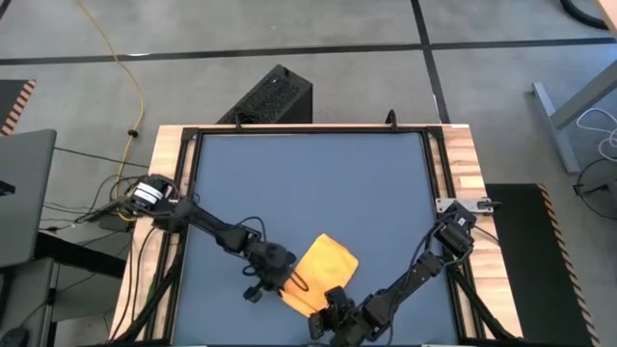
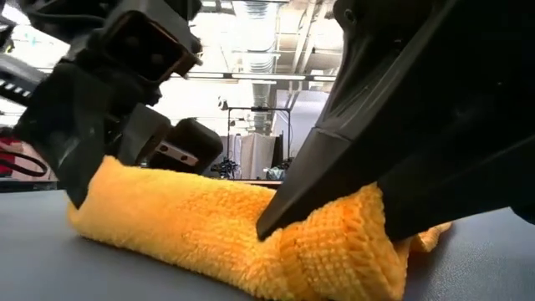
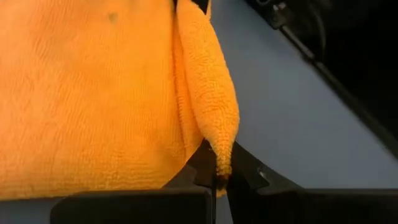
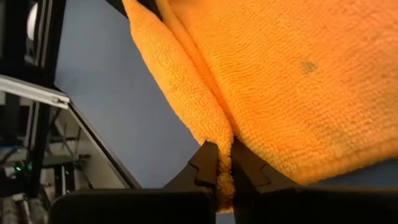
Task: Roll towel into tight, uniform cylinder
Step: Roll the orange microfiber cloth
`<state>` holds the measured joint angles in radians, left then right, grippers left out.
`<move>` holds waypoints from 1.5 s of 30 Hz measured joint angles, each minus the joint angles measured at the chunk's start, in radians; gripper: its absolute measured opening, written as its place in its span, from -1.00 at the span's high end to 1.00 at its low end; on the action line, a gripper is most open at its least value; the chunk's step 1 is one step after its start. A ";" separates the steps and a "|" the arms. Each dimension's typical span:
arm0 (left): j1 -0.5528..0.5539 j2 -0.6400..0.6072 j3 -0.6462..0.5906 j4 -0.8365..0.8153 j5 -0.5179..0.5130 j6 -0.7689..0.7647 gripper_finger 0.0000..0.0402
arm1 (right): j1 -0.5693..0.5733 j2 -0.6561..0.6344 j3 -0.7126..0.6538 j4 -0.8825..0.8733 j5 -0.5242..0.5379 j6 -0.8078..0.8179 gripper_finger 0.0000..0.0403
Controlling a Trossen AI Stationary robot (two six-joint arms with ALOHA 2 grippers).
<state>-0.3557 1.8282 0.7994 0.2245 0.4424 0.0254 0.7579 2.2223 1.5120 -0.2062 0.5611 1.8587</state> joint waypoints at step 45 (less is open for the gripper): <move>-0.025 0.116 0.093 0.312 -0.039 0.023 1.00 | -0.018 -0.002 0.000 -0.093 0.011 0.213 0.81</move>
<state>-0.3805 1.9443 0.8926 0.5363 0.4034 0.0483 0.7399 2.2208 1.5124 -0.2989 0.5718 2.0716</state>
